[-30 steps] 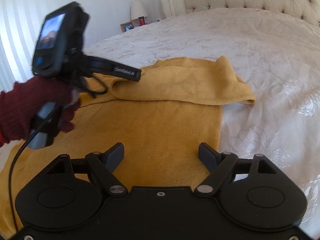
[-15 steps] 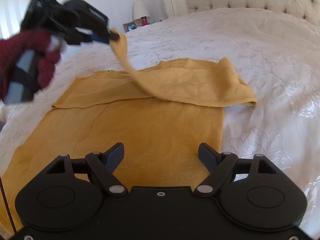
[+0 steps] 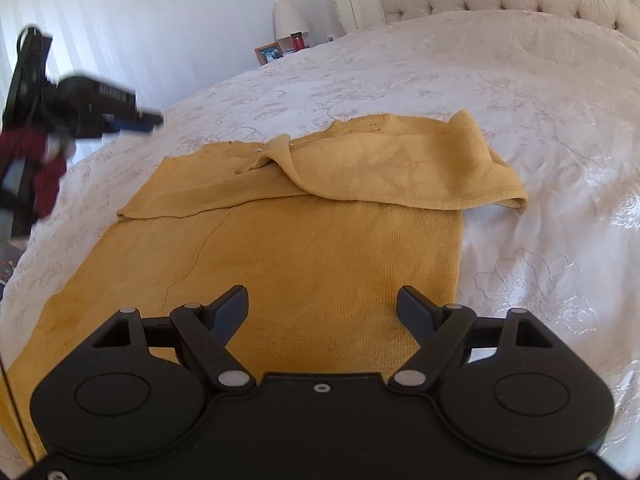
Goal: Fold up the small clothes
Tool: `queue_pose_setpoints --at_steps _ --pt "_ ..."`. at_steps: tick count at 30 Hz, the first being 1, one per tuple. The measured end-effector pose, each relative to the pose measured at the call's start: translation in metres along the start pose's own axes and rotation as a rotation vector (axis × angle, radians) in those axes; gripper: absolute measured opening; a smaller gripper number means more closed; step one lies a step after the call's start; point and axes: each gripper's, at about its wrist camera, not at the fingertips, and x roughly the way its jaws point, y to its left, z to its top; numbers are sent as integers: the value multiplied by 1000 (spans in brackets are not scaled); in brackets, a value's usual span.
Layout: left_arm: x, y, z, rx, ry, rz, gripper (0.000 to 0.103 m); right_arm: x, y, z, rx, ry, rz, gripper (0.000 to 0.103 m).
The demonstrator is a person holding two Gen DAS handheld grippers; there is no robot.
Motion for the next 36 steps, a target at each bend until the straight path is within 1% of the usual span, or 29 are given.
queue_pose_setpoints --at_steps 2,3,5,7,8,10,12,17,18,19,20,21,22,24,26,30,36 --pt "8 2 -9 1 51 -28 32 4 1 -2 1 10 -4 83" --pt "13 2 -10 -3 72 -54 34 6 1 -3 -2 14 -5 83" --pt "24 -4 -8 3 100 -106 46 8 4 -5 -19 20 -11 83" --pt "37 -13 -5 17 110 -139 50 8 8 -6 -44 20 -18 83" --pt "44 -18 -3 31 117 -149 54 8 9 -6 -54 20 -17 83" --pt "62 -29 0 56 150 -168 60 8 10 -6 -62 20 -10 83" --pt "79 -35 -1 51 188 -179 60 7 11 -6 -60 19 -2 83" --pt "112 -44 -8 12 280 -150 60 8 9 -3 -58 16 9 83" --pt "116 -45 -10 8 286 -142 60 6 9 -3 -55 14 12 83" --pt "116 -44 -10 1 285 -142 59 6 8 -3 -53 13 14 83" --pt "116 -45 -10 -7 275 -149 51 6 8 -3 -51 12 14 83" --pt "113 -44 -10 -15 260 -172 37 5 8 -3 -50 12 15 83" --pt "111 -43 -7 -26 254 -187 7 5 8 -3 -50 12 15 83" --pt "103 -43 -2 -47 236 -217 8 4 9 -4 -52 12 16 83" --pt "90 -46 2 -33 194 -229 7 3 10 -3 -55 11 19 83" --pt "57 -49 12 -6 136 -265 7 -1 11 -3 -59 5 25 83" --pt "18 -33 33 30 65 -268 7 -4 13 -2 -63 6 31 83"
